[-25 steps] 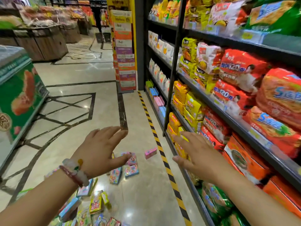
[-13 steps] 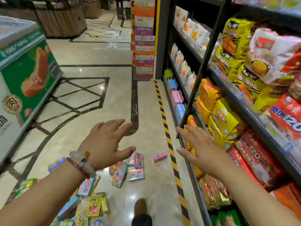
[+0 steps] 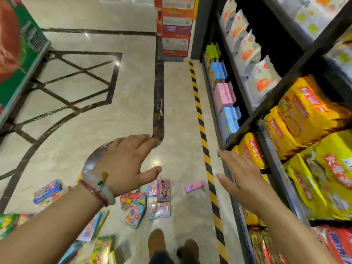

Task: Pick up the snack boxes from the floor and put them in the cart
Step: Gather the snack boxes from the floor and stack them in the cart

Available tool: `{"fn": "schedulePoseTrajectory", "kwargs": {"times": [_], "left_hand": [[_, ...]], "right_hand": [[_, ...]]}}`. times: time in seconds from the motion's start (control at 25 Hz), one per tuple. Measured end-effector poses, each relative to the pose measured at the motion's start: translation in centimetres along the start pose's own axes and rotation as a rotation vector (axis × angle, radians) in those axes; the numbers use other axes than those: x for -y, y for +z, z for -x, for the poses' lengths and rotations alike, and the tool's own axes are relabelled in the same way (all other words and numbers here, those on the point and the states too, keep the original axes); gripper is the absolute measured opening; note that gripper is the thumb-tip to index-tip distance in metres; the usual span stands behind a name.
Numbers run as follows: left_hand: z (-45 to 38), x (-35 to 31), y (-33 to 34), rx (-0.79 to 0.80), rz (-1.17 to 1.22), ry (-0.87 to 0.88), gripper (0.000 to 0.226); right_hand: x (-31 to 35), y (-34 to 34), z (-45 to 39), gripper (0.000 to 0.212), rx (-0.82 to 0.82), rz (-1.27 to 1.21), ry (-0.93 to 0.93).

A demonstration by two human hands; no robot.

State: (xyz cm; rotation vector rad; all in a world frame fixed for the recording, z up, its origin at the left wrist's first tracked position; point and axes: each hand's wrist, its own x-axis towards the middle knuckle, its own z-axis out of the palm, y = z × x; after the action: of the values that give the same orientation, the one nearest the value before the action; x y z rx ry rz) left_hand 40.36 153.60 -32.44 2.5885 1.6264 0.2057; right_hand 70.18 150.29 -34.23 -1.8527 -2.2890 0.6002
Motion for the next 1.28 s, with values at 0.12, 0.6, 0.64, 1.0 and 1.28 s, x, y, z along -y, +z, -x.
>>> {"fn": "schedulePoseTrajectory", "kwargs": {"times": [0.12,0.6,0.64,1.0,1.28], "left_hand": [[-1.9,2.9,9.4,0.102,0.097,-0.079,0.064],[-3.0,9.3,61.0,0.596,0.385,-0.93,0.075],[-3.2,10.3,65.2,0.632,0.377,-0.908,0.077],[-3.9,10.0,70.6,0.611,0.48,-0.926,0.06],[-6.7,9.1,67.4,0.359,0.754,-0.858,0.034]], "right_hand": [[-4.2,6.6,-4.7,0.061,0.051,-0.018,0.087],[-27.1,49.4,-18.0,0.066,0.271,0.377,-0.19],[-29.3,53.1,-19.7,0.062,0.294,0.45,-0.289],[-30.3,57.5,-20.5,0.04,0.513,0.54,-0.193],[-28.2,55.3,-21.0,0.037,0.245,0.442,-0.053]]}}
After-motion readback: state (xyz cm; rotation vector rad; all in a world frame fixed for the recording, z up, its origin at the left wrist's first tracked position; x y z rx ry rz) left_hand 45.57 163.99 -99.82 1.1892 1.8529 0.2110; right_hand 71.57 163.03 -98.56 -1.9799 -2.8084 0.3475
